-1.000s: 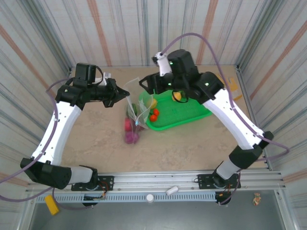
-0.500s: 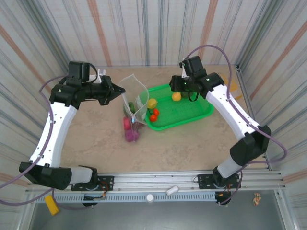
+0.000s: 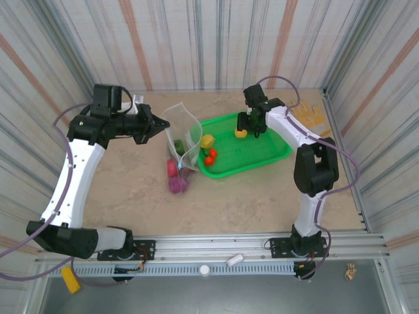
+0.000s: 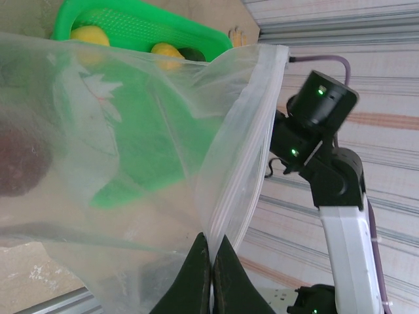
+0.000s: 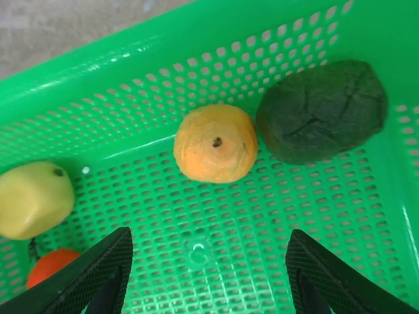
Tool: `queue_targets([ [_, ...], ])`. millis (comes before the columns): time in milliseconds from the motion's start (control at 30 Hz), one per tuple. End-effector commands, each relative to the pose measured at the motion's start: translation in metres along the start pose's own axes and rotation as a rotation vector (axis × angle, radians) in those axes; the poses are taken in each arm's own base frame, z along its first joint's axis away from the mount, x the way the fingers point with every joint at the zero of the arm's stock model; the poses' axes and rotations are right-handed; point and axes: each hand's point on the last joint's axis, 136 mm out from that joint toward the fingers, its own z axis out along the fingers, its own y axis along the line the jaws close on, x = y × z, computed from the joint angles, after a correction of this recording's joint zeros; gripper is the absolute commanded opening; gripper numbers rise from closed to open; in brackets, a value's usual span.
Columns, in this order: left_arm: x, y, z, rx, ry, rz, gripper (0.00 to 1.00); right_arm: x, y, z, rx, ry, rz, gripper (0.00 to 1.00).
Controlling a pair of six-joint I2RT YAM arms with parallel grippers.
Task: Place the food in the zip-top bag and seal the zipper
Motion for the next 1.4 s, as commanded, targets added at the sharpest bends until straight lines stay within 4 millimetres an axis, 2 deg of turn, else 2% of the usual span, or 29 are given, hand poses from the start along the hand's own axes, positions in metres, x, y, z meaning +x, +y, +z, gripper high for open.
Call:
queue_targets([
  [0,0.004,0.001,-0.004,0.009,0.001,0.027,0.0,-0.01,0.005,0.011,-0.002,-0.004,-0.029,0.64],
  [333,0.005,0.001,-0.005,0.009,0.001,0.033,0.0,-0.012,0.004,0.051,0.0,0.048,-0.021,0.64],
  [600,0.005,0.003,-0.005,0.0,-0.004,0.035,0.0,-0.007,0.004,0.074,0.002,0.079,-0.013,0.64],
  [767,0.006,0.004,-0.005,-0.002,0.0,0.034,0.0,-0.003,0.002,0.087,0.007,0.101,-0.013,0.68],
  [900,0.007,0.005,-0.005,-0.004,0.003,0.031,0.0,-0.002,0.001,0.093,0.007,0.111,-0.012,0.65],
  [1133,0.007,0.006,-0.006,-0.006,0.0,0.032,0.0,-0.003,0.004,0.08,-0.015,0.098,-0.004,0.51],
  [1267,0.007,0.006,-0.005,-0.008,0.0,0.033,0.0,-0.01,0.009,0.056,-0.029,0.053,-0.011,0.5],
  [1367,0.007,0.005,-0.005,-0.007,0.0,0.033,0.0,-0.014,0.016,0.027,-0.043,0.005,-0.027,0.5],
])
